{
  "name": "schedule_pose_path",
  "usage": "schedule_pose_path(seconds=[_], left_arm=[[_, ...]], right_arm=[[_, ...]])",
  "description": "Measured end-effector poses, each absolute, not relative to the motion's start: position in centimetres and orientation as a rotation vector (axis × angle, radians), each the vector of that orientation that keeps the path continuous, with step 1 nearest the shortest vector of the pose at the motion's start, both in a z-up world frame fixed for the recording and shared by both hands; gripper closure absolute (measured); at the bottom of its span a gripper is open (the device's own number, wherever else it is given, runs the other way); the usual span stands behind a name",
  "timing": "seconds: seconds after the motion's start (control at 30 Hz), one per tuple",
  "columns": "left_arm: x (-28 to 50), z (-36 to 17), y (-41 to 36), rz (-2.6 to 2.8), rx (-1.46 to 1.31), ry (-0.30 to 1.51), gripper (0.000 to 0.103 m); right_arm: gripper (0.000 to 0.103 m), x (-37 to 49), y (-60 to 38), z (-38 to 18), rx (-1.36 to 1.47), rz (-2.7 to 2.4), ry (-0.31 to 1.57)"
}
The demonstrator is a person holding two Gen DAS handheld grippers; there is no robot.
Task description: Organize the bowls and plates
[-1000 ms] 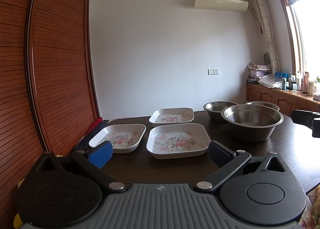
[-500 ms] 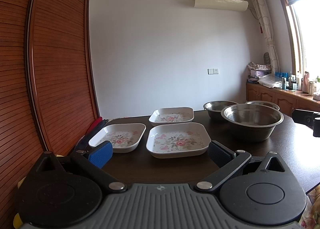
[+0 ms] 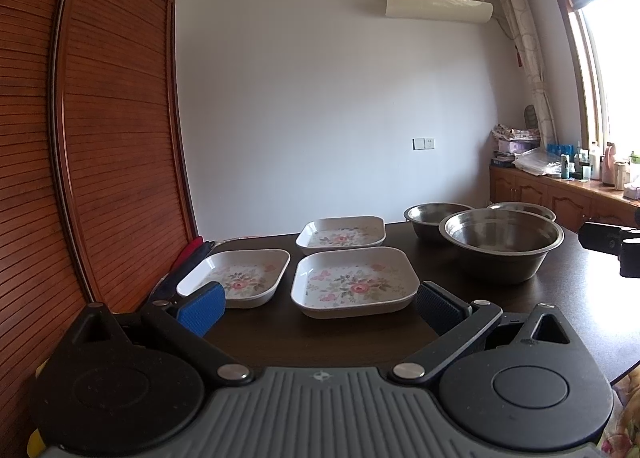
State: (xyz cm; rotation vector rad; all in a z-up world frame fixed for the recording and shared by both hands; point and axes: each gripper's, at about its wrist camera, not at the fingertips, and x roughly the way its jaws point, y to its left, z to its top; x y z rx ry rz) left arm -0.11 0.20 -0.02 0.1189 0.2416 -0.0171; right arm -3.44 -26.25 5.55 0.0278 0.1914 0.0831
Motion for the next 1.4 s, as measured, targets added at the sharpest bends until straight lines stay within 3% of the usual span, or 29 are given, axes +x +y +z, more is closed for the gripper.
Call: schedule_pose_path(seconds=[1.13,1.2,1.3,1.4], left_arm=[[5.6,-0.3,5.9,-0.041,0.141,0.332,0.000],[6.6,-0.1,6.4,-0.060,0.129,0.341,0.000],[7.9,0.0,6.8,-0.084,0.115,0.355,0.000],[9.2,0.0,7.0,-0.113,0.115,0.371,0.000]], right_arm=[[0.000,1.7,-19.0,4.9,-0.054,0.407,0.304],[0.001,2.0,-18.4,4.9,-0.068,0.431,0.316],[0.016,2.8,-17.7,4.8,-0.086,0.459,0.336],[0.017,3.9,-17.3,4.7,-0.089,0.479,0.358]])
